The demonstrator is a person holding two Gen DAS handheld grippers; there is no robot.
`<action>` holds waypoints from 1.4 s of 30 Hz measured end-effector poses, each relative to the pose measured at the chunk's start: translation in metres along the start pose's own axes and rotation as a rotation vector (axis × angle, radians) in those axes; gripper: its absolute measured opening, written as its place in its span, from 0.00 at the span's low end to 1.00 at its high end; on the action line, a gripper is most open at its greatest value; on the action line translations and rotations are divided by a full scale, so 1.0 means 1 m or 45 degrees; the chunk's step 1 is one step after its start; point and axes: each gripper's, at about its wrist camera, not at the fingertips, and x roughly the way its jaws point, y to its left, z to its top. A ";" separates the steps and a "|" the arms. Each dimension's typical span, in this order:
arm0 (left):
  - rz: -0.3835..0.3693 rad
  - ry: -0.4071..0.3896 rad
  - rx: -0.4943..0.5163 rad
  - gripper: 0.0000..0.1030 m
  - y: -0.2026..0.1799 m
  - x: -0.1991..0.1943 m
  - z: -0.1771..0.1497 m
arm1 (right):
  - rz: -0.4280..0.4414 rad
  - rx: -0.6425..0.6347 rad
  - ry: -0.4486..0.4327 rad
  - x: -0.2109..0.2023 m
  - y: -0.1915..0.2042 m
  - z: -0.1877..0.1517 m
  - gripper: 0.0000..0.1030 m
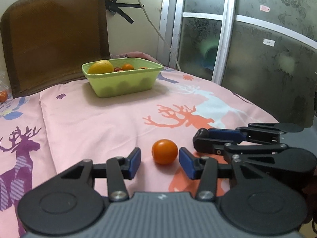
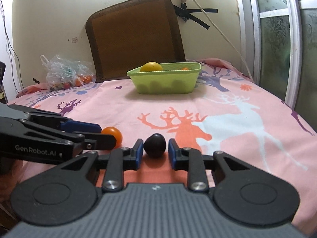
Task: Organize fruits
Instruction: 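Carry both held tomatoes into the lime-green basket and open both grippers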
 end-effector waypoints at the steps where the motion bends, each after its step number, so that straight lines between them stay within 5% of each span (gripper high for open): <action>1: 0.001 0.003 0.001 0.42 -0.001 0.001 0.001 | 0.002 0.001 -0.001 0.000 0.000 0.000 0.30; 4: -0.009 0.003 0.015 0.42 -0.005 0.004 0.002 | 0.003 -0.016 -0.010 -0.002 0.001 -0.002 0.30; 7: -0.020 0.005 0.016 0.30 -0.003 0.008 0.001 | 0.002 -0.033 -0.016 -0.002 0.002 -0.003 0.30; 12: -0.085 -0.021 -0.068 0.30 0.010 0.009 0.009 | 0.018 -0.039 -0.036 0.000 0.002 -0.002 0.24; 21: -0.119 -0.141 -0.203 0.30 0.051 0.047 0.101 | 0.042 0.028 -0.163 0.038 -0.027 0.057 0.24; 27: -0.122 -0.071 -0.313 0.30 0.089 0.108 0.151 | 0.008 0.051 -0.172 0.099 -0.049 0.100 0.25; 29: -0.116 -0.023 -0.345 0.41 0.097 0.126 0.159 | -0.001 0.024 -0.154 0.118 -0.048 0.106 0.26; 34: -0.099 -0.003 -0.407 0.43 0.107 0.144 0.163 | -0.027 0.042 -0.127 0.139 -0.053 0.105 0.35; 42: -0.126 -0.083 -0.448 0.43 0.097 0.097 0.135 | 0.023 0.226 -0.174 0.084 -0.054 0.082 0.38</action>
